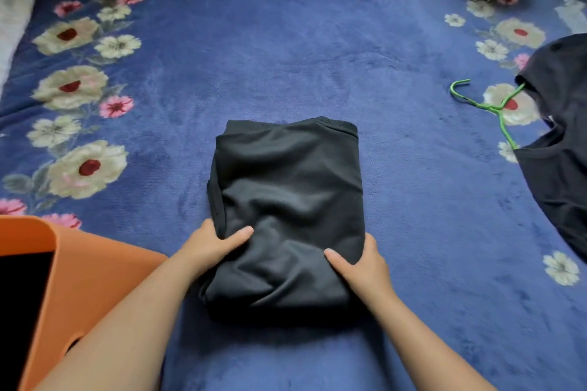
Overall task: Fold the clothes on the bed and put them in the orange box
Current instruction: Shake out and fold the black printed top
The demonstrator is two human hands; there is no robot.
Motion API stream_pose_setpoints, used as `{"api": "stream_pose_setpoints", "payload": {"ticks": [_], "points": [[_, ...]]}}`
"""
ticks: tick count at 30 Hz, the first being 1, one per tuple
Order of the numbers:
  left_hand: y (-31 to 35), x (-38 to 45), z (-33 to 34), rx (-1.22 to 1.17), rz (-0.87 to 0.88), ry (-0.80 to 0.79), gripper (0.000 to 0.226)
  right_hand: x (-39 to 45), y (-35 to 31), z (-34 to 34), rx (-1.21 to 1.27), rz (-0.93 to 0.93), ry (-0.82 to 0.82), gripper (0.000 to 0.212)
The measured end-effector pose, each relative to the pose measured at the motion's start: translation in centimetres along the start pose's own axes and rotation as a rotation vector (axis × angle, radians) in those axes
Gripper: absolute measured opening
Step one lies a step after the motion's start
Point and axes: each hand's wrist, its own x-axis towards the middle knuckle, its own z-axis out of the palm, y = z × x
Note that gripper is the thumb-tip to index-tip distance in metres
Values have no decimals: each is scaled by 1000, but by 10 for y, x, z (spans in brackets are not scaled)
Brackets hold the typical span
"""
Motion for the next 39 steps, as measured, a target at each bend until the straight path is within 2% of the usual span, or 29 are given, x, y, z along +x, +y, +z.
{"api": "stream_pose_setpoints", "payload": {"ticks": [2, 4, 6, 10, 12, 14, 17, 18, 20, 22, 25, 26, 28, 29, 30, 31, 32, 34, 36, 37, 39], "points": [[-4, -5, -8, -122, -19, -164, 56, 12, 0, -17, 160, 60, -142, 54], [-10, -9, -6, -285, -76, -237, 68, 17, -1, -25, 324, 104, -257, 38], [-16, -15, 2, -416, -86, -225, 68, 12, 0, -27, 396, 106, -319, 23], [-28, -21, 14, -347, -53, -194, 86, -9, 10, -24, 538, 202, -413, 11], [-32, -27, 17, -353, -81, -232, 93, -17, 18, -25, 567, 230, -412, 15], [-39, -37, 20, -346, -147, -308, 110, -29, 26, -28, 559, 242, -414, 21], [-54, -54, 24, -265, -359, -545, 123, -43, 44, -40, 528, 286, -551, 43], [-53, -69, 26, -174, -448, -680, 119, -51, 54, -46, 499, 327, -619, 53], [-50, -92, 31, 110, -590, -934, 90, -66, 71, -56, 386, 434, -772, 64], [-54, -103, 38, 206, -617, -866, 64, -79, 91, -67, 199, 553, -877, 57], [-48, -102, 47, -91, -544, -575, 59, -80, 109, -93, 49, 710, -925, 33], [-42, -100, 48, -211, -501, -485, 52, -76, 107, -101, -30, 732, -942, 32], [-26, -93, 57, -240, -374, -249, 47, -70, 93, -118, -318, 732, -975, 39], [-17, -87, 61, -172, -293, -103, 57, -61, 82, -125, -504, 691, -947, 39], [-7, -83, 67, -43, -207, 46, 73, -53, 73, -132, -688, 603, -834, 35], [3, -80, 72, 99, -121, 146, 89, -43, 64, -137, -864, 457, -662, 30], [11, -78, 77, 204, -25, 165, 97, -35, 55, -140, -989, 290, -465, 24], [27, -77, 91, 260, 95, 10, 95, -30, 53, -142, -1070, 22, -69, 18], [33, -76, 104, 148, 106, -192, 64, -34, 65, -141, -981, -147, 239, 34], [34, -78, 110, 73, 92, -254, 50, -39, 77, -141, -881, -157, 327, 51], [32, -78, 120, -77, 52, -310, 48, -55, 106, -138, -516, -4, 396, 84]]}}
